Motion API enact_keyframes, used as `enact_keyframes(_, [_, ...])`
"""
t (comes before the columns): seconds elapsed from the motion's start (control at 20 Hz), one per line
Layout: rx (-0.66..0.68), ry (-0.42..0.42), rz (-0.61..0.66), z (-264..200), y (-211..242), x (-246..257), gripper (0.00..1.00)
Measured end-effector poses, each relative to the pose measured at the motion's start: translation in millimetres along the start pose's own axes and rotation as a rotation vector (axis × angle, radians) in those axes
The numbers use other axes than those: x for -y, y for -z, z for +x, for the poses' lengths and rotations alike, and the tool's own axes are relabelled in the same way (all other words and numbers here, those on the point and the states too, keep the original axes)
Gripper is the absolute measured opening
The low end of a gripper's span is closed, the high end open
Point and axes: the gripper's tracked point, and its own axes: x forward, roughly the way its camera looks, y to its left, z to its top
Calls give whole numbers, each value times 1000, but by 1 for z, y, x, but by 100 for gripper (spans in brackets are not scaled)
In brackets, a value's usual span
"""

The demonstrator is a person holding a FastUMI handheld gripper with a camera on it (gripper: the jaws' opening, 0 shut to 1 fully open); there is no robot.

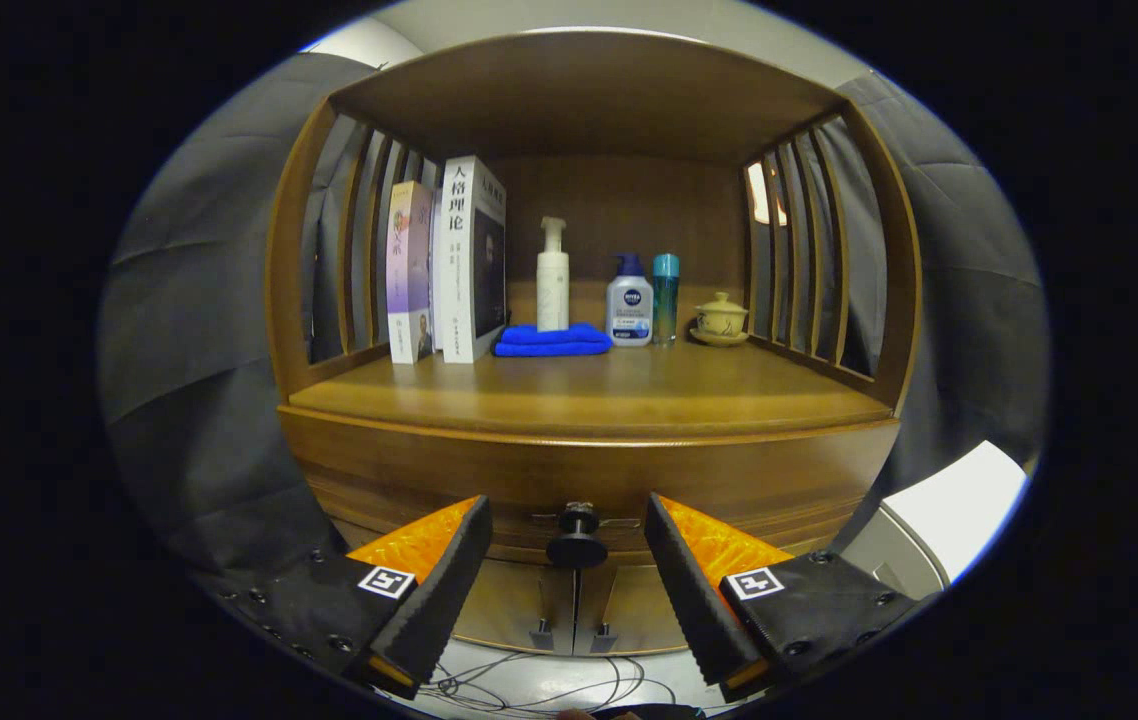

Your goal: Pull open the drawer, take out the items inside it, and place them on the countertop above the cabinet.

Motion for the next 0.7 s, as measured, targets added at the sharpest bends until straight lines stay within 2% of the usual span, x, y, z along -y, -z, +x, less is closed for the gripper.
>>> enact_keyframes(0.2, [-29,31,-26,20,16,8,97])
enact_keyframes(0.45, [-63,35,6,33,34,11,98])
enact_keyframes(0.7, [-67,39,11,44,38,11,93])
